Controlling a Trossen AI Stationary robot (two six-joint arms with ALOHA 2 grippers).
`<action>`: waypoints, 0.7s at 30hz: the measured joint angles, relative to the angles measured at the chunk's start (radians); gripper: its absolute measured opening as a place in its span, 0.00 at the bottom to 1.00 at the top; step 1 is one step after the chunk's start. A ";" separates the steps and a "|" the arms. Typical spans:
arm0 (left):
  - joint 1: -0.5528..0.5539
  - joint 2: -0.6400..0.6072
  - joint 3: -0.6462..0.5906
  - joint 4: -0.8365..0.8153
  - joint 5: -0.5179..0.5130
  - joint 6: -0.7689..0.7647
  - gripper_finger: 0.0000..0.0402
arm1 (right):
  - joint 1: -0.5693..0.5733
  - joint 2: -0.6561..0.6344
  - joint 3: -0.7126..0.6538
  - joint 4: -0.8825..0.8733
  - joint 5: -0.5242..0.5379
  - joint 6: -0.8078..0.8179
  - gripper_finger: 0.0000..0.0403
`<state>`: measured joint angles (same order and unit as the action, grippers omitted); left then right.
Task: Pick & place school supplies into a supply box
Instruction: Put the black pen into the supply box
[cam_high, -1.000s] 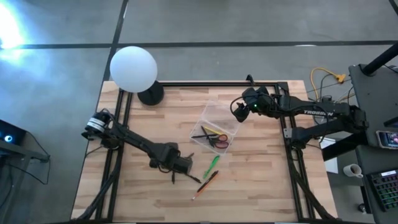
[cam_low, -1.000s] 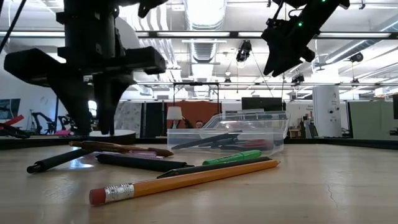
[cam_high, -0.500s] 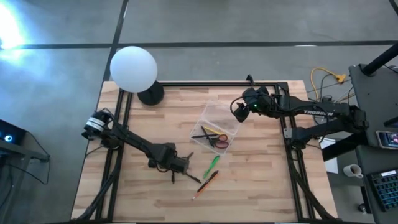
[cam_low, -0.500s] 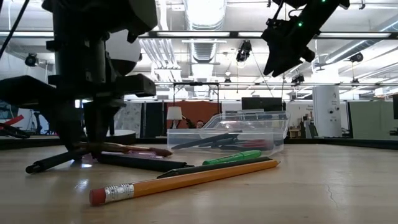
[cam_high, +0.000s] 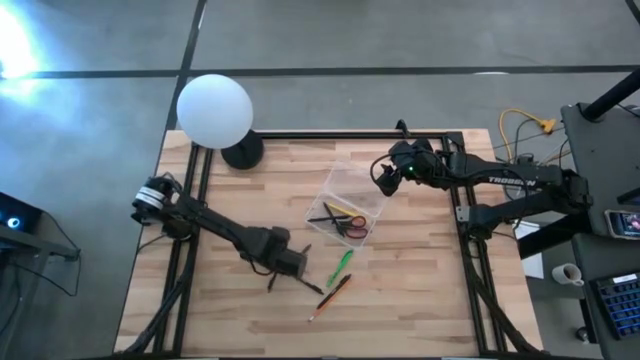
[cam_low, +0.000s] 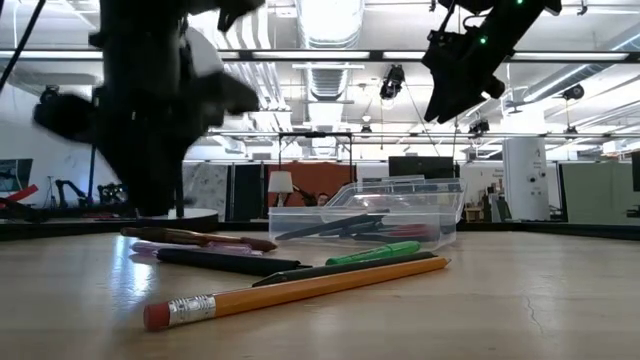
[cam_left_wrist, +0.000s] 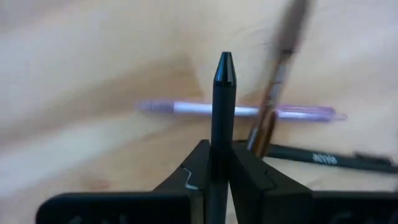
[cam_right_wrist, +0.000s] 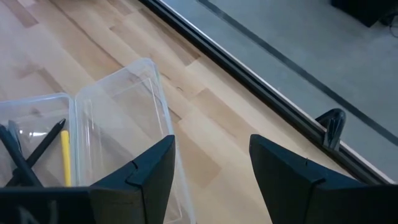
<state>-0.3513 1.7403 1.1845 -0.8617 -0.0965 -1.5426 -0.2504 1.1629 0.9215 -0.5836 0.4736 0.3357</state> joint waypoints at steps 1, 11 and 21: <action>0.000 -0.005 0.025 -0.029 -0.025 0.069 0.05 | 0.000 0.000 0.000 0.002 0.000 -0.005 0.49; 0.119 -0.011 0.287 -0.072 -0.182 1.277 0.06 | 0.001 0.000 0.000 0.004 -0.007 -0.093 0.49; 0.396 -0.011 0.339 0.035 -0.106 1.704 0.06 | 0.001 -0.009 0.000 -0.056 -0.010 -0.016 0.49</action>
<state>0.0444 1.7294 1.5233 -0.8265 -0.2029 0.1612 -0.2497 1.1539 0.9215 -0.6396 0.4633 0.3196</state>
